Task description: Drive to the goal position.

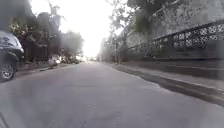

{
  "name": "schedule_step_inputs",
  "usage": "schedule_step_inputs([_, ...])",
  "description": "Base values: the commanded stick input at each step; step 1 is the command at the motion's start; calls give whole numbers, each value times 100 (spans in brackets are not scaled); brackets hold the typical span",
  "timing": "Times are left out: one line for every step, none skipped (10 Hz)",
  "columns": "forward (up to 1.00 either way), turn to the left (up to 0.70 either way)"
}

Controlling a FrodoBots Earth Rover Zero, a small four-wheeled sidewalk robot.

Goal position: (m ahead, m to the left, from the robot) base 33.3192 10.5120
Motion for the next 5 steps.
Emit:
schedule_step_inputs([100, 0])
schedule_step_inputs([100, 0])
schedule_step_inputs([100, 0])
schedule_step_inputs([100, 0])
schedule_step_inputs([100, 0])
